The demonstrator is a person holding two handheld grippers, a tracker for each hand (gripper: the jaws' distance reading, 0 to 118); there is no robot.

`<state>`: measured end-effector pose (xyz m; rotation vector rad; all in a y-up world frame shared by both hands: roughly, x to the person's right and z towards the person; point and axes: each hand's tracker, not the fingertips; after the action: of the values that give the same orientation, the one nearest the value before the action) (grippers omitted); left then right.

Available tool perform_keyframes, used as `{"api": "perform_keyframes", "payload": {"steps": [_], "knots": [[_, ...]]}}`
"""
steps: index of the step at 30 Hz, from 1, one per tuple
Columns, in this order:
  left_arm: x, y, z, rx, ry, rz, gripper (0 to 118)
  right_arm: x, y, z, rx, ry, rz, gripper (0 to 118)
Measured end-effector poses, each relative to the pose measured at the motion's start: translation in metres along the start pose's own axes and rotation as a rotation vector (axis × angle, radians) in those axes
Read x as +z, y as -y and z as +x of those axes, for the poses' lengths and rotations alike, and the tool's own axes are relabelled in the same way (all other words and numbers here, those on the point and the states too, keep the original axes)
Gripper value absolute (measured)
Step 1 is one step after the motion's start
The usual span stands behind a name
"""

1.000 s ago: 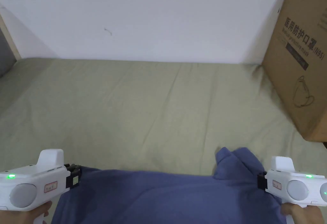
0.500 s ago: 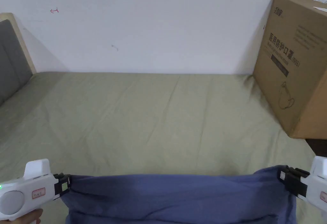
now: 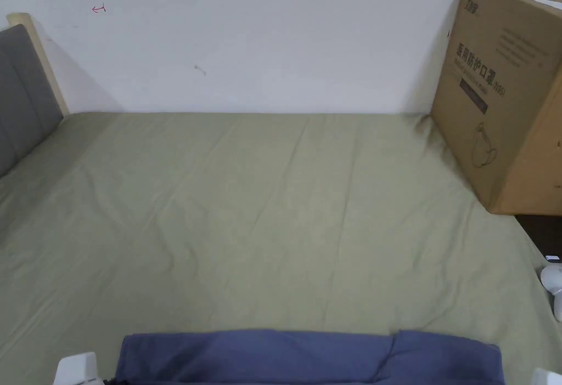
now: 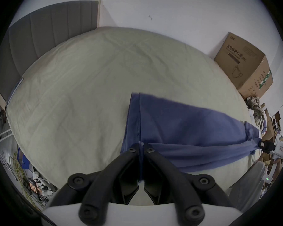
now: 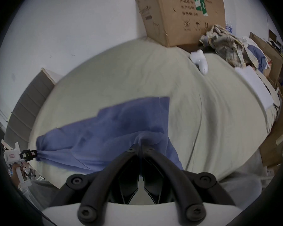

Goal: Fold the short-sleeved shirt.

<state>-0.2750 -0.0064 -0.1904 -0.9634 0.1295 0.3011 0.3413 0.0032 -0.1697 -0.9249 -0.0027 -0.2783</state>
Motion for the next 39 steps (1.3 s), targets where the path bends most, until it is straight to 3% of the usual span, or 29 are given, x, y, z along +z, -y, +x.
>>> {"api": "perform_keyframes", "payload": {"steps": [6, 8, 10, 11, 15, 18, 24, 27, 29, 30, 31, 32, 39], "knots": [[-0.001, 0.002, -0.003, 0.034, 0.000, -0.001, 4, -0.014, 0.005, 0.000, 0.008, 0.054, -0.018, 5], [0.003, 0.000, -0.005, 0.038, 0.018, 0.006, 29, -0.003, -0.003, -0.004, 0.009, 0.057, 0.003, 34], [0.016, -0.007, -0.003, 0.051, 0.046, 0.041, 75, 0.012, -0.011, -0.010, 0.032, 0.070, 0.071, 79], [0.018, -0.008, -0.002, 0.075, 0.066, 0.076, 88, 0.021, -0.019, -0.015, 0.052, 0.077, 0.113, 88], [0.066, -0.026, 0.027, 0.049, 0.073, 0.295, 99, 0.064, -0.050, -0.048, 0.133, 0.057, 0.308, 89], [0.096, -0.045, 0.055, -0.030, 0.067, 0.418, 100, 0.097, -0.070, -0.078, 0.176, 0.040, 0.471, 89], [0.135, -0.061, 0.103, -0.157, 0.022, 0.677, 99, 0.136, -0.084, -0.125, 0.254, 0.035, 0.713, 88], [0.141, -0.059, 0.119, -0.221, -0.027, 0.768, 89, 0.142, -0.082, -0.141, 0.294, 0.048, 0.763, 82], [0.143, -0.058, 0.124, -0.232, -0.008, 0.781, 57, 0.143, -0.080, -0.146, 0.298, 0.044, 0.770, 60], [0.144, -0.057, 0.125, -0.238, 0.004, 0.788, 31, 0.143, -0.078, -0.148, 0.303, 0.038, 0.774, 39], [0.143, -0.057, 0.128, -0.243, 0.009, 0.794, 5, 0.143, -0.077, -0.151, 0.306, 0.040, 0.777, 7], [0.143, -0.057, 0.130, -0.246, 0.012, 0.788, 3, 0.143, -0.076, -0.153, 0.310, 0.052, 0.780, 1], [0.142, -0.056, 0.122, -0.272, 0.059, 0.738, 0, 0.142, -0.074, -0.157, 0.341, 0.023, 0.768, 0]]}}
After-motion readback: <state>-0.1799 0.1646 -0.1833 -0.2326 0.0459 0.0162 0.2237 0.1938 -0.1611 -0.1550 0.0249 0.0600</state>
